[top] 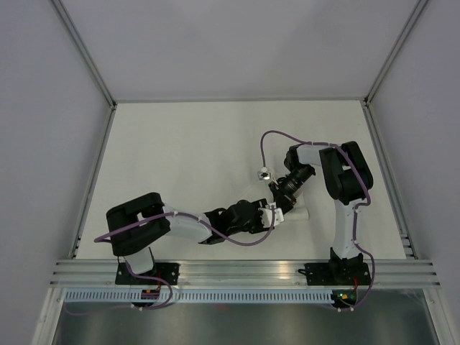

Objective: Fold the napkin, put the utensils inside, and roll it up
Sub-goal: Roll the napkin with the utensil

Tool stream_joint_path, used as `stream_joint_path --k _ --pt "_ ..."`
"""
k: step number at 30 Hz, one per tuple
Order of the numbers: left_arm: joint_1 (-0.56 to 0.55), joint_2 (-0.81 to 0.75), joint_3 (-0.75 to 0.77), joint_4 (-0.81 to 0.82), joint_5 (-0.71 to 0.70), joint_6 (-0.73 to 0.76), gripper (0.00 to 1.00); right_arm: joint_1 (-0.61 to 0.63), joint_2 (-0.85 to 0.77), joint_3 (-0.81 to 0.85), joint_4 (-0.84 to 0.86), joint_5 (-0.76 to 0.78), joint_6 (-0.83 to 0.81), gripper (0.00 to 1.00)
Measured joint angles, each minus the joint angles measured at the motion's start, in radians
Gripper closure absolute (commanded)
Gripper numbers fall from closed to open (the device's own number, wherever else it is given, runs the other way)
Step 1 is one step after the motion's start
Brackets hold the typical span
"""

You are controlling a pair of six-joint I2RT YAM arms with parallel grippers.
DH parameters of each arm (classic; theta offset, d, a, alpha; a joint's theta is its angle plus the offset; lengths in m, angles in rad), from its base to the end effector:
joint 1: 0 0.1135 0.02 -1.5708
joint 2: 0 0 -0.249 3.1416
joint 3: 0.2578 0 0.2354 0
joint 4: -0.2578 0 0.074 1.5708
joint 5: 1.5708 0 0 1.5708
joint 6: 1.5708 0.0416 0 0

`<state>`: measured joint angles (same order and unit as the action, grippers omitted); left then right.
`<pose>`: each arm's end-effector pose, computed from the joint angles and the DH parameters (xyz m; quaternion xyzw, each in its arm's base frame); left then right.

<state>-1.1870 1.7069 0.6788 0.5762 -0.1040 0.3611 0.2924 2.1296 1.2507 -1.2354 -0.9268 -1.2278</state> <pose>0.1263 -0.3012 0.1459 0.5719 0.6245 -0.1724 0.5031 0.2703 0.1161 0.1029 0.5068 -0.7072 -0.4926 0.0202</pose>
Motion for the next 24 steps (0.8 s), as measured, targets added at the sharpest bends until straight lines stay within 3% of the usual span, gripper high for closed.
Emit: stream_joint_path --k 9,17,20,21,23,24 --pt "-0.014 0.032 0.023 -0.021 0.002 0.079 0.36 0.000 0.000 0.000 -0.001 0.003 0.005 0.94" --pt "-0.015 0.106 0.063 -0.017 0.002 0.111 0.38 0.000 0.000 0.000 -0.001 0.005 0.010 0.94" --pt "-0.015 0.125 0.084 -0.024 0.003 0.112 0.58 0.000 0.000 0.000 -0.001 0.005 0.011 0.94" --pt "-0.015 0.131 0.089 -0.027 0.007 0.111 0.73 0.000 0.000 0.000 -0.001 0.005 0.012 0.94" --pt "-0.015 0.135 0.108 -0.067 0.026 0.111 0.83 0.000 0.000 0.000 -0.002 0.008 0.017 0.93" --pt "-0.016 0.137 0.119 -0.087 0.032 0.111 0.92 -0.001 0.000 -0.001 -0.002 0.011 0.021 0.92"
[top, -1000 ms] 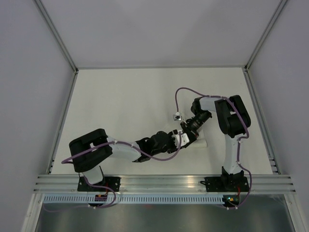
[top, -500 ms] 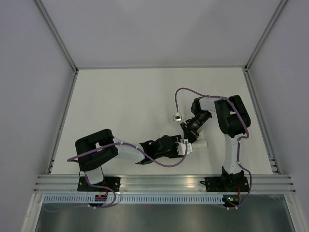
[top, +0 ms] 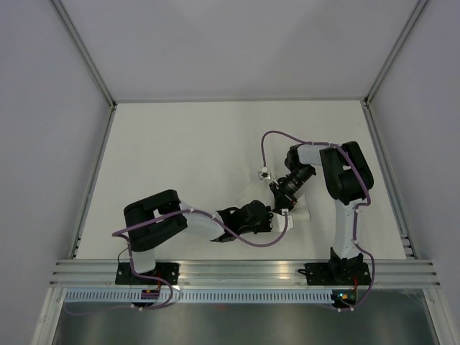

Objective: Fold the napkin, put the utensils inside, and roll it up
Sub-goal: Roll the napkin with the utensil

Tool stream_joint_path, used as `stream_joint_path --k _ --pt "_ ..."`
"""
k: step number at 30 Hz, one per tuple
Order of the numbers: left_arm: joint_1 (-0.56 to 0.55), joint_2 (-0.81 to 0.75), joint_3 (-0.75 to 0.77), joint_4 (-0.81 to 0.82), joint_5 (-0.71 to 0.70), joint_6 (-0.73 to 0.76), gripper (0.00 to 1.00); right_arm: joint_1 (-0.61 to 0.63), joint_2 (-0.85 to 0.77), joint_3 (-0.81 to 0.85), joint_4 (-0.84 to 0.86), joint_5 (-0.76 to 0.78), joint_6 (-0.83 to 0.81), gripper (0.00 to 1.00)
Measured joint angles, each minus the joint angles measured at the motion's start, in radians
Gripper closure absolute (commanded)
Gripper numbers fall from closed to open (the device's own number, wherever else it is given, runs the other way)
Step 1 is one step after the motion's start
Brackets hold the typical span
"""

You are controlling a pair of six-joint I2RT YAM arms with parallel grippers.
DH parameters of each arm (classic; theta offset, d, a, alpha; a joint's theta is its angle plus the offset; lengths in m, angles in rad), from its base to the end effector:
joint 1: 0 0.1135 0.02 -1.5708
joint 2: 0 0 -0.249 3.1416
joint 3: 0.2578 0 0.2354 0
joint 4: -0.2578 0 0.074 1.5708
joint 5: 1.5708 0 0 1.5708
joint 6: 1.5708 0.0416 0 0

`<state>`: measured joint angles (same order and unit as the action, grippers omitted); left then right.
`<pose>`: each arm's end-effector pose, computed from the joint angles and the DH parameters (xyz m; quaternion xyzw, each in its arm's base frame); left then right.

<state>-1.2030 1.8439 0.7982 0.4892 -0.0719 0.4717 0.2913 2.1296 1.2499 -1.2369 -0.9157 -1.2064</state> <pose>0.1291 -0.3267 0.1254 0.6373 0.5978 -0.1442 0.4645 0.2700 0.1154 0.1026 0.5008 -0.7138 -0.4887 0.0289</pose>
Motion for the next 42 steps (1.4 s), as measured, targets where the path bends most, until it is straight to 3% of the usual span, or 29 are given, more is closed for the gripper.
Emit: stream_joint_path --k 2,4,7,9,11,17,28,35,42 --pt "0.002 0.000 0.016 -0.031 0.011 -0.003 0.97 -0.002 0.000 -0.002 0.002 0.003 0.010 0.82" --pt "0.009 0.001 0.035 -0.068 0.037 -0.005 0.98 -0.004 -0.006 -0.011 0.011 0.006 0.034 0.67" --pt "0.024 0.004 0.064 -0.119 0.081 -0.016 0.98 -0.006 -0.038 -0.040 0.040 0.013 0.074 0.57" --pt "0.035 0.009 0.084 -0.146 0.111 -0.030 0.98 -0.005 -0.071 -0.061 0.060 0.023 0.104 0.40" --pt "0.045 0.014 0.101 -0.169 0.134 -0.043 0.98 -0.006 -0.103 -0.078 0.060 0.022 0.137 0.32" --pt "0.067 0.045 0.145 -0.185 0.147 -0.092 0.98 -0.058 -0.179 -0.085 0.131 0.057 0.192 0.25" --pt "0.112 0.064 0.214 -0.290 0.243 -0.177 0.98 -0.330 -0.270 0.004 0.353 0.052 0.281 0.24" --pt "0.180 0.109 0.308 -0.391 0.390 -0.251 0.98 -0.465 -0.466 -0.023 0.375 0.005 0.284 0.25" --pt "0.267 0.189 0.423 -0.485 0.606 -0.343 0.98 -0.472 -0.750 -0.238 0.370 -0.007 0.197 0.24"
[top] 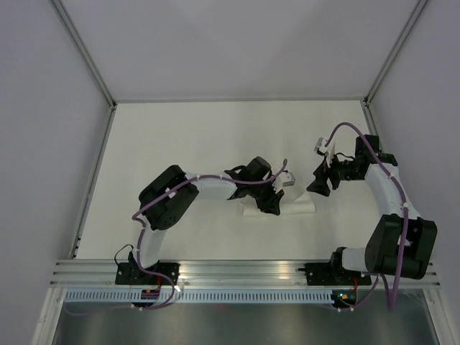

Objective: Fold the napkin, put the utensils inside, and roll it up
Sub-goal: Roll the napkin with the utensil

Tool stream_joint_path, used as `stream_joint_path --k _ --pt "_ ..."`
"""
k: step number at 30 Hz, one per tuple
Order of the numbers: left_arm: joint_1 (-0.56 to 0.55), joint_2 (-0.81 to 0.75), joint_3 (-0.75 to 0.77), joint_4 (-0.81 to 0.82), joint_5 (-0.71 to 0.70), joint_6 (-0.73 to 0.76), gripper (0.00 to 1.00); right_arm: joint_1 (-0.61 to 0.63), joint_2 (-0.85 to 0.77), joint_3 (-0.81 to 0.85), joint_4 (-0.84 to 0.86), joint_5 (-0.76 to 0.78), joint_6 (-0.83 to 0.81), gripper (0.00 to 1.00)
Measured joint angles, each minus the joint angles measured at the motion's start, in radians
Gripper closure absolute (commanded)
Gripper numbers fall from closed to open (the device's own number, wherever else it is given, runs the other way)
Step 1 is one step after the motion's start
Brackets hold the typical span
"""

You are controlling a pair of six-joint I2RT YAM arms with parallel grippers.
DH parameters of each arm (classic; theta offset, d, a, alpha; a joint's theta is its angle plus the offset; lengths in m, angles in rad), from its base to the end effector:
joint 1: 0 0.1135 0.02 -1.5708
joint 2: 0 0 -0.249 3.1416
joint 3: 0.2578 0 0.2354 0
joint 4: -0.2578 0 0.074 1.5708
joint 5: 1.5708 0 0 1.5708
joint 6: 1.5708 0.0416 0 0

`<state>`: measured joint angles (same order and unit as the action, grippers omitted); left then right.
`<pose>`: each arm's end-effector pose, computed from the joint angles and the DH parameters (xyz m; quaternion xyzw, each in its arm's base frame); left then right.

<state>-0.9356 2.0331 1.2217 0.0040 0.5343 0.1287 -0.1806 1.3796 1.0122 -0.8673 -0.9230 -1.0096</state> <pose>0.2246 -0.3404 0.1333 0.5389 0.7214 -0.3664 0.2343 0.2414 -0.0104 0.2387 -0.4237 0.7780 0.2796 0.3701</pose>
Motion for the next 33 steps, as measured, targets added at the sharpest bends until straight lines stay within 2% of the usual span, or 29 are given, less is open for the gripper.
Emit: stream_joint_path --k 5,8,12,17,29,32,33 --pt "0.060 0.080 0.100 -0.073 0.173 -0.068 0.98 0.003 -0.089 -0.086 -0.058 -0.002 -0.116 0.22" --pt "0.091 0.116 0.133 -0.093 0.257 -0.110 0.98 0.040 -0.150 -0.166 -0.024 0.013 -0.126 0.23" --pt "0.120 0.142 0.153 -0.114 0.324 -0.156 0.98 0.177 -0.249 -0.309 0.128 0.093 -0.062 0.24" --pt "0.136 0.172 0.192 -0.163 0.365 -0.198 0.98 0.407 -0.349 -0.487 0.360 0.238 0.048 0.26" --pt "0.144 0.207 0.243 -0.219 0.393 -0.237 0.97 0.621 -0.257 -0.557 0.665 0.465 0.150 0.29" --pt "0.145 0.212 0.251 -0.228 0.397 -0.239 0.96 0.672 -0.233 -0.572 0.708 0.505 0.164 0.32" --pt "0.146 0.213 0.253 -0.231 0.398 -0.240 0.95 0.684 -0.225 -0.576 0.721 0.517 0.170 0.35"
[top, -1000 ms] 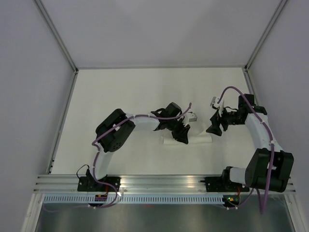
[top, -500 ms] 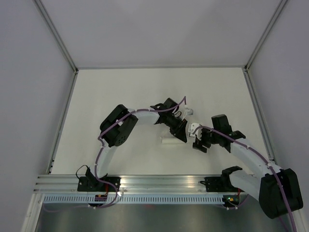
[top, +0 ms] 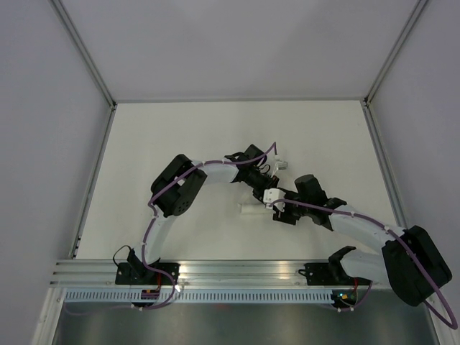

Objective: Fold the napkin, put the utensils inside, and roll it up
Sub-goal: Roll the napkin with the utensil

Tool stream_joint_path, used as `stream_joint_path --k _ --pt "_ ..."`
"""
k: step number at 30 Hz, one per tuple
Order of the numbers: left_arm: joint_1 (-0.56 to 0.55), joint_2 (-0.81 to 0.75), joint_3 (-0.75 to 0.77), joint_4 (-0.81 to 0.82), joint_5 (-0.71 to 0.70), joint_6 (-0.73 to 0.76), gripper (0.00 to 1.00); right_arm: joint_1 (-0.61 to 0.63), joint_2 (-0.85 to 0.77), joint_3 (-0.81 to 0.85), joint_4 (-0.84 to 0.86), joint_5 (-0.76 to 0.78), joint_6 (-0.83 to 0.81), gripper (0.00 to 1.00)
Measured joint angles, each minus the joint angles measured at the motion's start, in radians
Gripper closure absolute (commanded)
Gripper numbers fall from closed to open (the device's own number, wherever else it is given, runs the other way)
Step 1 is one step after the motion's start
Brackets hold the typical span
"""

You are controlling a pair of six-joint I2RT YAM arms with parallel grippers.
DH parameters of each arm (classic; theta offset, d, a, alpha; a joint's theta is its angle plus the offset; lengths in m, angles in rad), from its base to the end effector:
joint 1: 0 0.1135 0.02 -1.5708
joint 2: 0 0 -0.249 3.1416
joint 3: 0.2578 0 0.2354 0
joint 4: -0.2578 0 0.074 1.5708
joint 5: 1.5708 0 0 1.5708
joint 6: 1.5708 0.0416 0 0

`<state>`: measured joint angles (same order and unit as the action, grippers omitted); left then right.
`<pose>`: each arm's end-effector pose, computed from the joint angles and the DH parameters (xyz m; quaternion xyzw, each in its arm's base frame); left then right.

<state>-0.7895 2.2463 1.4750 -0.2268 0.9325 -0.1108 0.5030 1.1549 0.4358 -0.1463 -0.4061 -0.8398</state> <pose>0.2821 -0.3319 0.1092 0.4050 0.7658 -0.4981 0.0395 0.1699 0.1122 0.1511 -0.6263 0.6763 0.1299 0.3653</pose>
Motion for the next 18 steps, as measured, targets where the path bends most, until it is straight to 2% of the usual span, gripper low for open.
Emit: stream_joint_path --k 2,5,6,7,10,11,13,14,18 --pt "0.001 0.002 0.002 -0.003 0.003 -0.001 0.94 0.011 0.016 -0.006 0.020 0.018 0.010 0.39" --pt "0.002 0.002 0.003 -0.005 0.003 -0.001 0.89 0.018 0.040 -0.006 0.050 0.040 0.025 0.50" --pt "0.002 0.002 0.003 -0.005 0.003 -0.001 0.86 0.018 0.047 -0.006 0.061 0.047 0.030 0.56" --pt "0.002 0.002 0.003 -0.005 0.003 -0.001 0.82 0.018 0.053 -0.006 0.070 0.053 0.035 0.59" --pt "0.006 0.002 0.003 -0.008 -0.009 -0.007 0.60 0.019 0.068 -0.008 0.082 0.066 0.049 0.69" --pt "0.007 0.002 0.003 -0.008 -0.011 -0.008 0.57 0.020 0.068 -0.008 0.084 0.068 0.052 0.75" --pt "0.012 0.000 0.003 -0.011 -0.013 -0.014 0.55 0.021 0.068 -0.009 0.085 0.068 0.055 0.78" --pt "0.014 -0.003 0.001 -0.011 -0.013 -0.020 0.54 0.021 0.069 -0.009 0.088 0.068 0.058 0.83" --pt "0.019 -0.018 -0.008 -0.009 -0.025 -0.031 0.50 0.021 0.077 -0.009 0.095 0.064 0.060 0.85"
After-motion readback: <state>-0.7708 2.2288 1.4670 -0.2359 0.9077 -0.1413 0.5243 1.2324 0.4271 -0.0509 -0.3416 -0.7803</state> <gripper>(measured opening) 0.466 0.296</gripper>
